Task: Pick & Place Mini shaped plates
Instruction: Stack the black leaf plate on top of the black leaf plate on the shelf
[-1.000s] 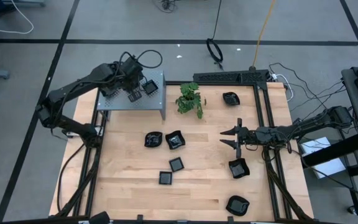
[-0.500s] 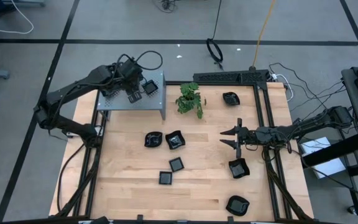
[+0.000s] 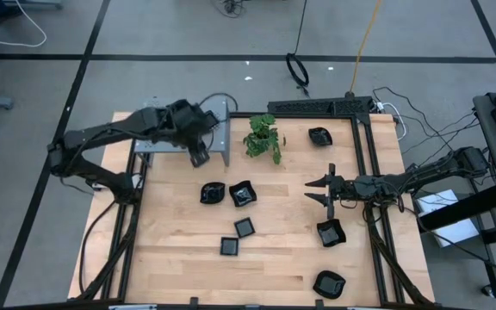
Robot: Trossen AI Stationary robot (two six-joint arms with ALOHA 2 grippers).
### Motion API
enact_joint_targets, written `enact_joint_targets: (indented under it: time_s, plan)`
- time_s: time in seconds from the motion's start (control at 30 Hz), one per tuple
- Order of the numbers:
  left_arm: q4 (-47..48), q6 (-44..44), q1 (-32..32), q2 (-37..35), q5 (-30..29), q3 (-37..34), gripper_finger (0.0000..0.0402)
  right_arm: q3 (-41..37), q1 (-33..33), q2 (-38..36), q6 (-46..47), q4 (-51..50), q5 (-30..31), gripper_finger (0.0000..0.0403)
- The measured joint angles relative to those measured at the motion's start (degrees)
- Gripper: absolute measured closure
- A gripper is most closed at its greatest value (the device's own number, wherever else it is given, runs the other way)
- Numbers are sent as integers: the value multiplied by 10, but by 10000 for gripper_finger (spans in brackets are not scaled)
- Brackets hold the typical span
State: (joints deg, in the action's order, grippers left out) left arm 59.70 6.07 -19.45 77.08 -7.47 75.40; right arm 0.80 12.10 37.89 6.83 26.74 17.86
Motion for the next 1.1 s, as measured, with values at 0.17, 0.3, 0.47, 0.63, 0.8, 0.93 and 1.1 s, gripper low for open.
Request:
enact_joint_targets:
  time_s: [0.17, 0.3, 0.47, 0.63, 0.8, 0.93, 1.1]
  plan:
    - [0, 50, 82, 5, 30, -40, 247, 0, 0, 0, 0, 0, 0, 257]
    - [-26, 85, 150, 16, 30, -88, 247, 0, 0, 0, 0, 0, 0, 258]
    - [-155, 75, 226, 17, 30, -173, 247, 0, 0, 0, 0, 0, 0, 259]
    - [-279, 56, 273, 17, 0, -248, 247, 0, 0, 0, 0, 0, 0, 257]
    - [-364, 64, 295, 17, -31, -314, 247, 0, 0, 0, 0, 0, 0, 257]
    - [-414, 64, 301, 17, -37, -363, 247, 0, 0, 0, 0, 0, 0, 257]
    - [-474, 71, 301, 17, -57, -407, 247, 0, 0, 0, 0, 0, 0, 257]
